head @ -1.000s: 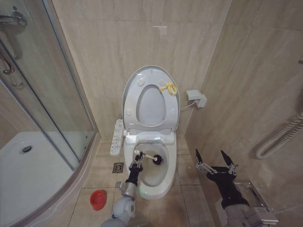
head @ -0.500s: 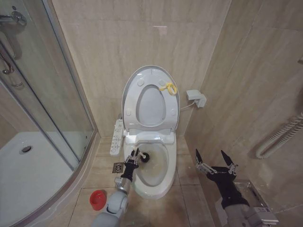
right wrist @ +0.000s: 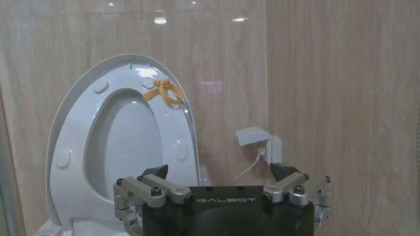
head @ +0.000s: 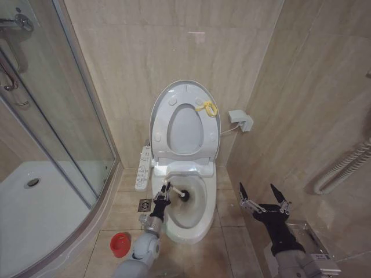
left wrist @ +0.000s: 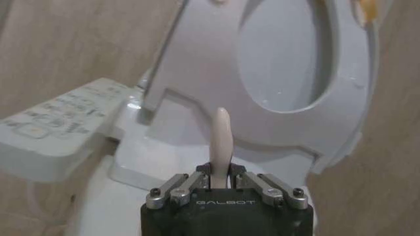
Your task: Open the toilet lid, clean the toilet bowl with a toilet brush, close the toilet lid, and flush.
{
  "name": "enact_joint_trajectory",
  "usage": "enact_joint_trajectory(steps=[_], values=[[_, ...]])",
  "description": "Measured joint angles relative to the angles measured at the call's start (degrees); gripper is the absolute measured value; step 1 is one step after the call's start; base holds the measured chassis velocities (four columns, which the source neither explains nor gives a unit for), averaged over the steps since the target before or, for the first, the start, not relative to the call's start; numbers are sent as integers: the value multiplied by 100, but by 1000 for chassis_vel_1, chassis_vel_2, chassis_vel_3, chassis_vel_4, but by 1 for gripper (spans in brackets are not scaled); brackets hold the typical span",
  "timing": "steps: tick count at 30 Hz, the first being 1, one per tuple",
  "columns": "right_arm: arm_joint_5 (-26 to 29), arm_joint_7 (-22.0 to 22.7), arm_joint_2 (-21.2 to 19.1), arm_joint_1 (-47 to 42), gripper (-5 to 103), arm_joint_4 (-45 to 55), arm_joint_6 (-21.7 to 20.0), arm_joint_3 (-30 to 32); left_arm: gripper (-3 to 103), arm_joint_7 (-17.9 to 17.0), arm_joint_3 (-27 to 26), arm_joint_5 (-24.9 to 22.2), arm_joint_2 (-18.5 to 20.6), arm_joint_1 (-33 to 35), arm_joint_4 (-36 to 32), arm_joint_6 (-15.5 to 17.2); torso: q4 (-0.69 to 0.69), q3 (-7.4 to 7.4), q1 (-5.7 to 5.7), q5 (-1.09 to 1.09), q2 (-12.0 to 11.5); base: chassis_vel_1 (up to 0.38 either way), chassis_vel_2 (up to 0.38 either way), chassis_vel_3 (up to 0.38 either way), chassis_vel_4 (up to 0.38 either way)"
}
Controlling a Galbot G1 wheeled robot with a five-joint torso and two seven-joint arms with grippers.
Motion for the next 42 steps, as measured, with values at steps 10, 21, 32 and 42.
enact_joint_trajectory(steps=[10, 21, 32, 42], values=[[0, 0, 0, 0, 100, 0, 0, 0, 18, -26, -135, 814, 27, 25, 561, -32, 3, 0, 0, 1, 0, 0, 0, 0, 0], [0, -1, 0, 0, 100, 0, 0, 0, 18, 3, -131, 945, 67, -130, 551, -102, 2, 0, 0, 2, 0, 0, 0, 0, 0], [0, 0, 0, 0, 100, 0, 0, 0, 18, 69, -99, 917, 68, -41, 513, -110, 2, 0, 0, 2, 0, 0, 0, 0, 0], [0, 0, 0, 0, 100, -1, 0, 0, 18, 119, -111, 878, 66, -18, 367, -143, 1, 0, 0, 2, 1, 0, 0, 0, 0]])
